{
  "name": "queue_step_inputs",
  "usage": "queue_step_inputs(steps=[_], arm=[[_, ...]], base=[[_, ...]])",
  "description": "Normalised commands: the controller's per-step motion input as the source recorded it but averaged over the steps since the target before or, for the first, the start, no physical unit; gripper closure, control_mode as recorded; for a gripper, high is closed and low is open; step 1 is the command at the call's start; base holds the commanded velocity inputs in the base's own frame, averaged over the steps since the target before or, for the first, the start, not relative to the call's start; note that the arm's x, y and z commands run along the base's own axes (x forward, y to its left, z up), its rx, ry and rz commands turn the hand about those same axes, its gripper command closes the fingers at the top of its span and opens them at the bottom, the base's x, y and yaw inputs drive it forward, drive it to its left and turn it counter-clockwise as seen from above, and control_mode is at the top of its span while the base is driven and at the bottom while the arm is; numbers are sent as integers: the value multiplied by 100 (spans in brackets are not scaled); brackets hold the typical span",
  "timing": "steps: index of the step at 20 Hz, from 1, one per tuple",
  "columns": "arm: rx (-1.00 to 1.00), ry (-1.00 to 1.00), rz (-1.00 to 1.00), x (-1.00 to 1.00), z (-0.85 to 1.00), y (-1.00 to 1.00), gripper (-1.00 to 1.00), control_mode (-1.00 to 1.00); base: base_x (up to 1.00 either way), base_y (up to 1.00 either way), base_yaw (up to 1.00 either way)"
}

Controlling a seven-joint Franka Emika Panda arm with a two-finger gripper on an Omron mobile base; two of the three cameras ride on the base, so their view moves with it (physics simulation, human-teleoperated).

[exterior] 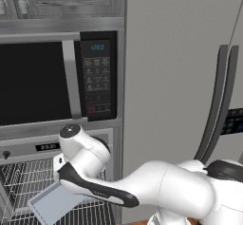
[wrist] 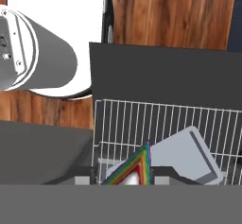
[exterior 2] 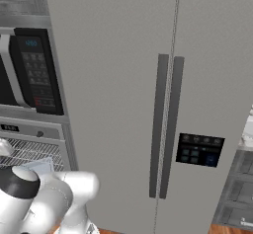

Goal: Take the baked cake out of the oven and place it on the plate for cooling. Then close the oven door.

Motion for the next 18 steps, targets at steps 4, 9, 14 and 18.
queue_step_inputs(steps=[4, 9, 14, 18], arm=[[3, 0, -2, -24, 45, -23, 100, -100], [0, -4, -1, -15, 26, -37, 100, -100], [0, -2, 0, -3, 19, -48, 100, -100], [0, 0, 0, -9, 7, -43, 100, -100]], base=[[0, 0, 0], [0, 0, 0], [0, 0, 0], [0, 0, 0]])
